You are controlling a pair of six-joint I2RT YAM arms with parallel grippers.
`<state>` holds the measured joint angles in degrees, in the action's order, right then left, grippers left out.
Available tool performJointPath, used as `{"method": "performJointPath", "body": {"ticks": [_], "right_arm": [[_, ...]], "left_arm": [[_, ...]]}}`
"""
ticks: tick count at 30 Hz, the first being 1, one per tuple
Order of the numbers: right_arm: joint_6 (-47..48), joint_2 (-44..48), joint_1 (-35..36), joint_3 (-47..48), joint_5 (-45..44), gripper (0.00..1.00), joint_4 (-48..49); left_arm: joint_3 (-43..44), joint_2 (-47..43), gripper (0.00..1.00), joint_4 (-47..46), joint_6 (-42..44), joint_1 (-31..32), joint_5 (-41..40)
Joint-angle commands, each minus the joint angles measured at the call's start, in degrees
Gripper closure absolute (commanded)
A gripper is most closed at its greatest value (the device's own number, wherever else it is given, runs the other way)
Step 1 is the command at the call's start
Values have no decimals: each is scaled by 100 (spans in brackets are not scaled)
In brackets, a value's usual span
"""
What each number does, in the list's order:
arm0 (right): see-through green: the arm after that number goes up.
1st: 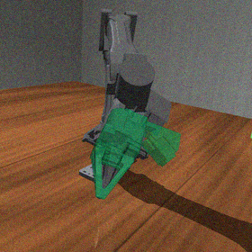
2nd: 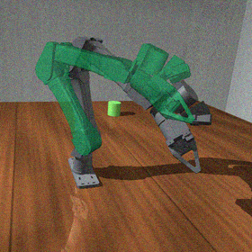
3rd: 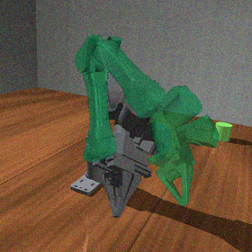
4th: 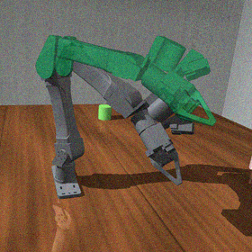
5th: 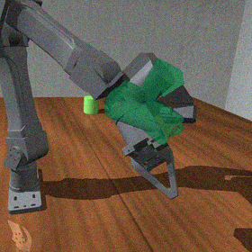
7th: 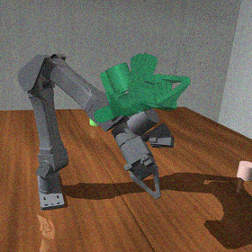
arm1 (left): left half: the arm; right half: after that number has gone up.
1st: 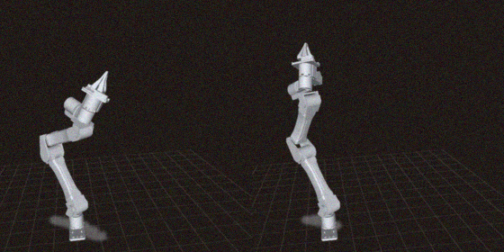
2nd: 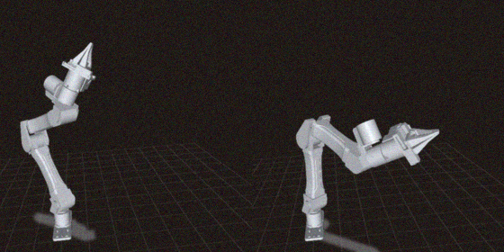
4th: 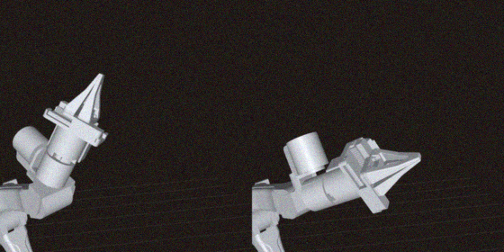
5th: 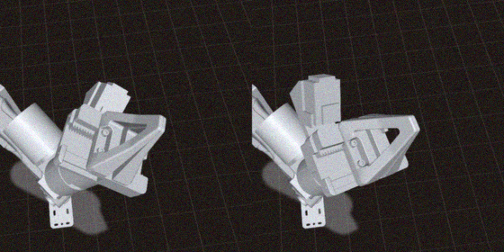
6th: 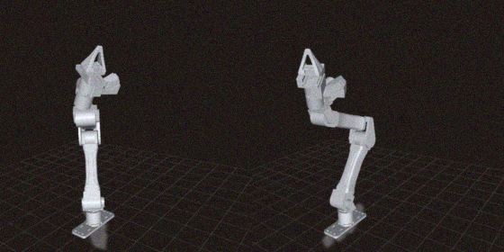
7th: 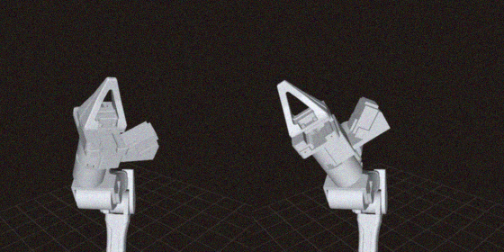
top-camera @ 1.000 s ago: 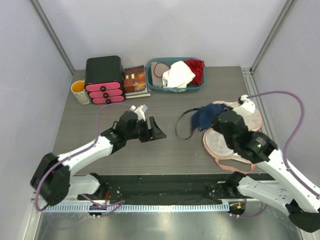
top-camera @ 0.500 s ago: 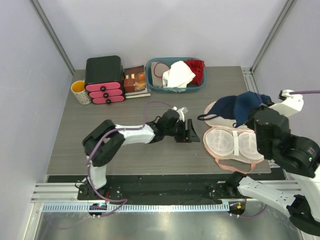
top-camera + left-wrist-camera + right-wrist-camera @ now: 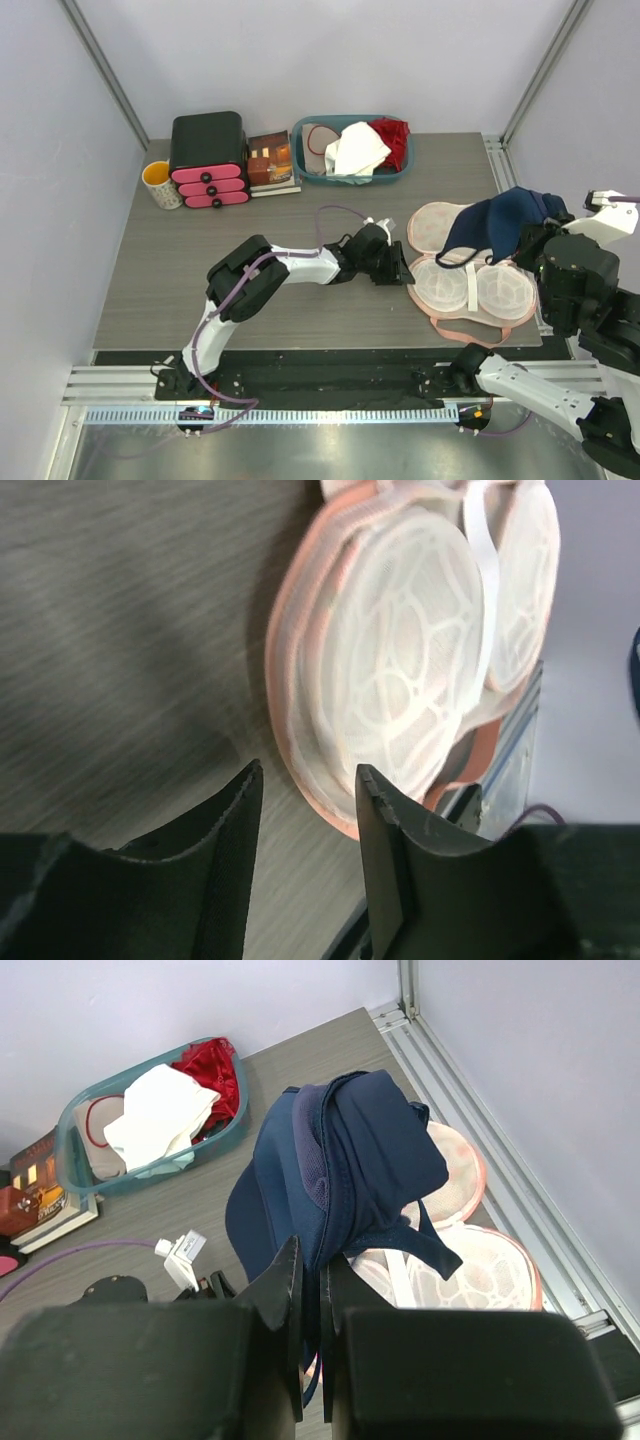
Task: Place the bra in the laundry bag and zip it closed
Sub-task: Move the laundry bag to the center of the board.
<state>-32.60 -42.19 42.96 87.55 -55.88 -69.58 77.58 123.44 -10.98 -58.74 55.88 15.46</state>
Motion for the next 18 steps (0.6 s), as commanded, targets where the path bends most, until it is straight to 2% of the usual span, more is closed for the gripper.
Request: {"method": "performJointPath", "body": {"ticks": [1,4,8,16,18], "right_arm": [[122,36,-7,-44,156,99,24],[105,-52,-7,-150,340,99,32],[105,-131,-7,-177,516,99,41],[43,-122,-7,-309,551,99,50],[26,-131,-7,-326,560,99,41]], "left_arm": [[345,180,63,350,11,20,-588],[547,295,72,702,160,20,-878],[758,400,75,975,293,11,-1020],[635,672,71,-96,-102,2,-158],[679,769,80,-211,-260,2,-18]]}}
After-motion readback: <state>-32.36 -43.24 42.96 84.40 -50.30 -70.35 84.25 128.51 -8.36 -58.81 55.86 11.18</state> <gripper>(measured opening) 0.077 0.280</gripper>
